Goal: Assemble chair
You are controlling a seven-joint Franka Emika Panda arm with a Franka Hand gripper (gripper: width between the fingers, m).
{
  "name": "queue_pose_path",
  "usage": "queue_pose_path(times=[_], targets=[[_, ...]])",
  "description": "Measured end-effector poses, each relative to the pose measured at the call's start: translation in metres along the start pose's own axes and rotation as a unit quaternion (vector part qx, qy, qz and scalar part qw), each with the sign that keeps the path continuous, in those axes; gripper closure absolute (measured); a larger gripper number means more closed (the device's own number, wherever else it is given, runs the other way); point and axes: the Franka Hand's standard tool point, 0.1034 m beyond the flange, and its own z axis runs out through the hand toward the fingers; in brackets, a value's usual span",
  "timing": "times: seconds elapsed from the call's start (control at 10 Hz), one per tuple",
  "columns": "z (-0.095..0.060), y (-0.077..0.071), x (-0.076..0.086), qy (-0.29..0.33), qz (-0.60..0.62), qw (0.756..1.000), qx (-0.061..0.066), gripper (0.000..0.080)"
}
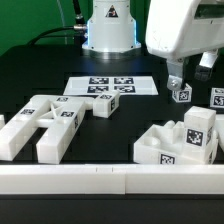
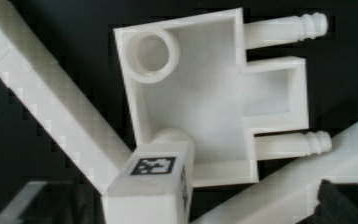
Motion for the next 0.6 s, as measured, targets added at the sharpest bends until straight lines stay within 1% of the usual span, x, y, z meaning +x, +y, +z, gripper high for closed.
queue_pose_path(times=[0.2, 0.3, 0.4, 0.5, 0.6], targets=[[-0.001, -0.002, -0.002, -0.001, 0.015, 1.0, 0.001, 0.0151], [-0.003, -0.013, -0.017, -0.006, 0.046, 0.999, 0.006, 0.0151], [-0.004, -0.025, -0.041, -0.015, 0.064, 0.998, 0.015, 0.0151], [0.0, -0.032, -0.067, -0.025, 0.085, 0.996, 0.03, 0.0151], [0.002, -0.03, -0.085, -0.034, 0.093, 0.994, 0.035, 0.0151]])
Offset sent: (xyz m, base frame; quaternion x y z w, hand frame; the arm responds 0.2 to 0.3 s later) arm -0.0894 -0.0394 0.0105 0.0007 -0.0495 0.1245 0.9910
